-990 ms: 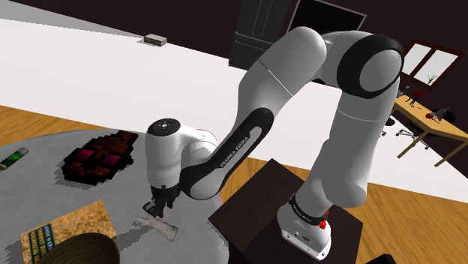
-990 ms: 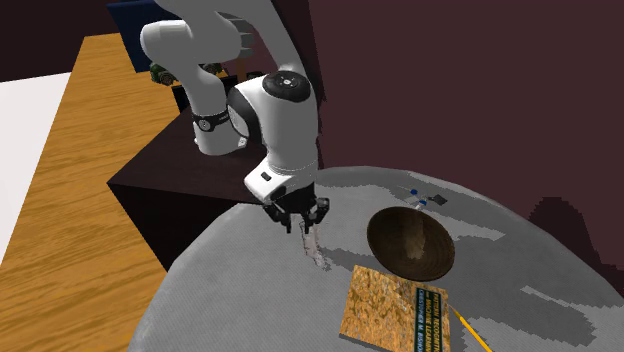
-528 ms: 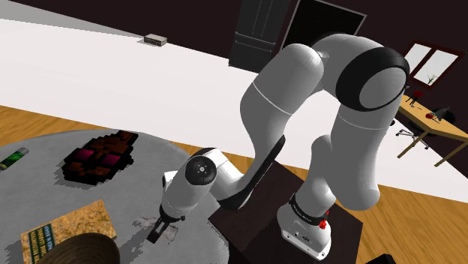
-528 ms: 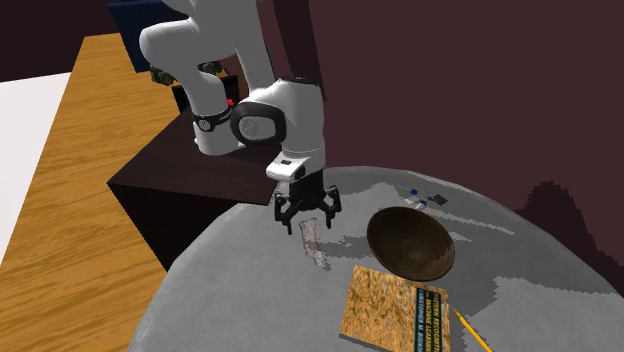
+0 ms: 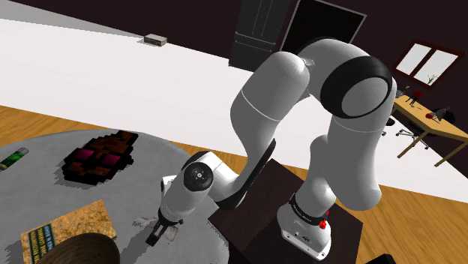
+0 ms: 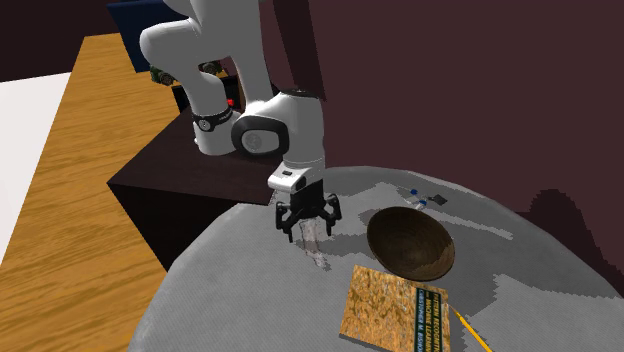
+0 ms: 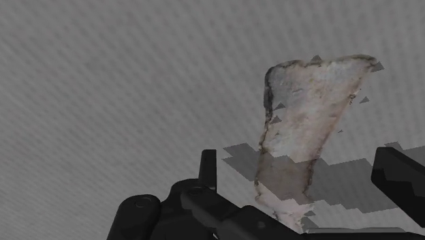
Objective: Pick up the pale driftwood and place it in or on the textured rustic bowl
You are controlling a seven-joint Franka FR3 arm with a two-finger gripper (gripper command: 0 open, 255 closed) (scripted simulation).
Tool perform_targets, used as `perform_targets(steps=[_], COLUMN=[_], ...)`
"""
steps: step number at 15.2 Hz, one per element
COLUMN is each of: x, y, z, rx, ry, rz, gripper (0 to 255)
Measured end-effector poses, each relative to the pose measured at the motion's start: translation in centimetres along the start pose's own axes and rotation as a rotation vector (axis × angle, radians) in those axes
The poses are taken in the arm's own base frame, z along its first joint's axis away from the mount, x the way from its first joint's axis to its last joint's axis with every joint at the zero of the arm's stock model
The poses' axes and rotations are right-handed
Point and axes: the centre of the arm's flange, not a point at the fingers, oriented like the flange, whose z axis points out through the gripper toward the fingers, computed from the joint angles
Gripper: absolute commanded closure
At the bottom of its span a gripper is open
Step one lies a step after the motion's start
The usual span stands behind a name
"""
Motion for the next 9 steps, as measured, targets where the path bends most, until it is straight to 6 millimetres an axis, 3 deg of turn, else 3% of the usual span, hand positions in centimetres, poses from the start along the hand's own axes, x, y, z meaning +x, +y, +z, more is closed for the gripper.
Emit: perform_targets(steps=[3,4,9], x=[0.01,0.01,0.23], y=[0.0,0.0,0.21], z=[0.02,0.02,-0.15], rx=[0.0,0.0,-0.002], ry=[0.0,0.0,0.006], rz=[0.0,0.0,0.005], gripper=[0,255,255])
